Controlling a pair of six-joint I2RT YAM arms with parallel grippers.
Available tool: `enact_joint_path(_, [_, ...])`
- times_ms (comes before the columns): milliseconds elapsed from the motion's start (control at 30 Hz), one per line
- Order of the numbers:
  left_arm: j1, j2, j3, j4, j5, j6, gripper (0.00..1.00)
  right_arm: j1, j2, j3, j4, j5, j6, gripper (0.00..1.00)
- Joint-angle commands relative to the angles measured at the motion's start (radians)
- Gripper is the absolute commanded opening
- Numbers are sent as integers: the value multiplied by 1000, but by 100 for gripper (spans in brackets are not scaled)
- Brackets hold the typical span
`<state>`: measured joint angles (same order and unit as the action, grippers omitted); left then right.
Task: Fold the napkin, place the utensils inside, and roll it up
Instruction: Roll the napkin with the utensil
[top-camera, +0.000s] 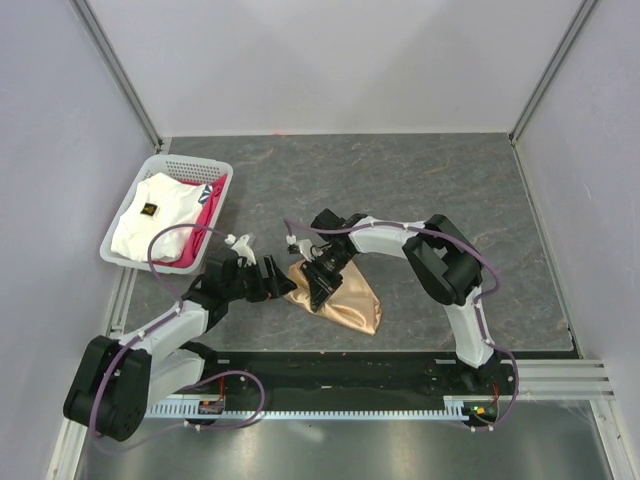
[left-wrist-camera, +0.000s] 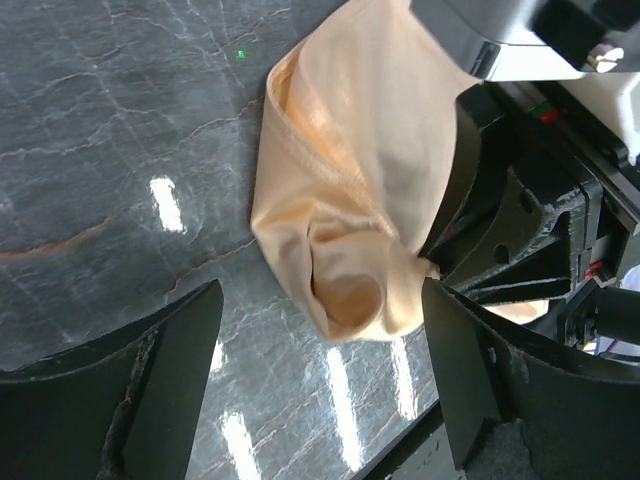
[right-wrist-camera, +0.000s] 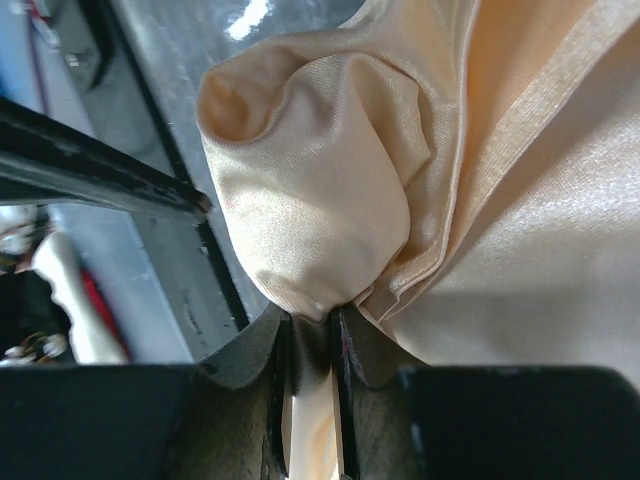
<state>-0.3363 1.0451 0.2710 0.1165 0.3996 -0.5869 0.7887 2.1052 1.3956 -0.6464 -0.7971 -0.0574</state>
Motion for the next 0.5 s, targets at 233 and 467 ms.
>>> enact_joint_path(233, [-1, 147, 45, 137, 15, 30, 86, -52, 139, 39, -52, -240, -76, 12])
enact_joint_path(467, [-6, 279, 63, 218, 142, 38, 77, -72, 179, 55, -61, -241, -84, 12])
